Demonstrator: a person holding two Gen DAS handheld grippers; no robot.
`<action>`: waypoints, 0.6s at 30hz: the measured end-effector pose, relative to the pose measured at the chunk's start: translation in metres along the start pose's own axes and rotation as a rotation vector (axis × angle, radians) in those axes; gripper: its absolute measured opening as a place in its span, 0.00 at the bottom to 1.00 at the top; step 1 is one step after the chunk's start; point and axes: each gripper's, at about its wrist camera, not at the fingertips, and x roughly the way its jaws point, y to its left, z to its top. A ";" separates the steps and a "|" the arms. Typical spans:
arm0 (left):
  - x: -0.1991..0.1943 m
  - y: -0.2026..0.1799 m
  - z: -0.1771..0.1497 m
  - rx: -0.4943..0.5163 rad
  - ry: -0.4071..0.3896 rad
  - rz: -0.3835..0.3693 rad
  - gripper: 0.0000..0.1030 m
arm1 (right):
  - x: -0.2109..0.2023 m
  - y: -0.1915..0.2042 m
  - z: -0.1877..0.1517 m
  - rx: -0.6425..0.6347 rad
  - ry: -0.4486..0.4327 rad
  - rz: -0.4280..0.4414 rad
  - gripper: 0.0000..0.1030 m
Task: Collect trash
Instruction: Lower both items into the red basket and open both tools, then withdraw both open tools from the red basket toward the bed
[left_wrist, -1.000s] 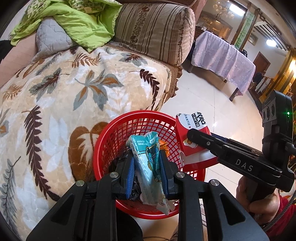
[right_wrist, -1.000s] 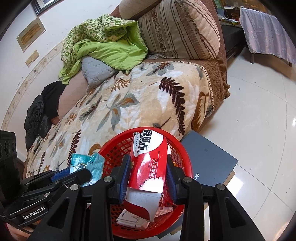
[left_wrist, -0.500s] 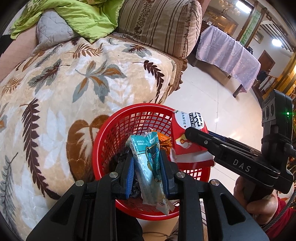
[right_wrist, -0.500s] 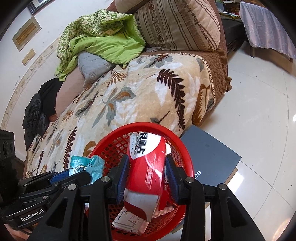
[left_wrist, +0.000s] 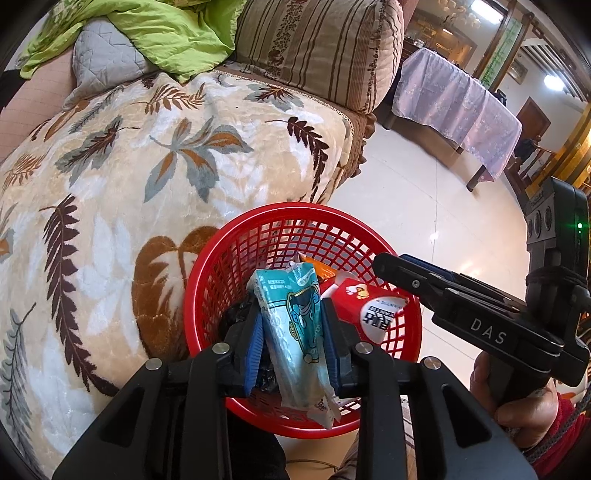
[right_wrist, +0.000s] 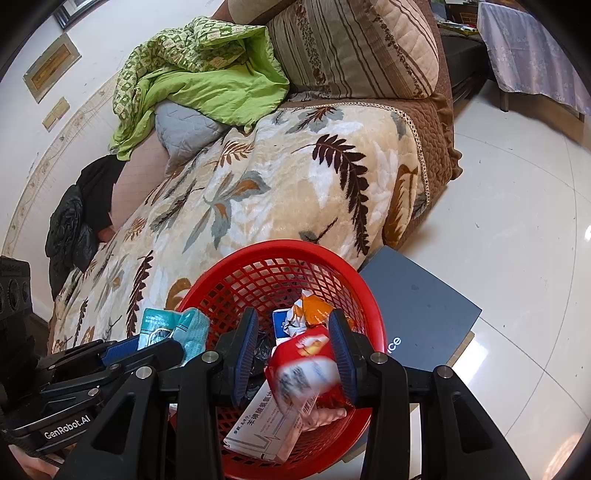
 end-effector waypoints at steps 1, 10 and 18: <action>0.000 0.000 0.000 0.000 0.001 -0.001 0.27 | 0.000 0.000 0.000 -0.001 -0.002 -0.002 0.43; -0.001 0.004 0.001 -0.025 0.005 0.018 0.52 | -0.007 0.002 0.000 0.000 -0.009 -0.043 0.61; -0.002 0.007 0.001 -0.041 0.007 0.044 0.71 | -0.012 0.003 0.001 -0.005 -0.024 -0.095 0.76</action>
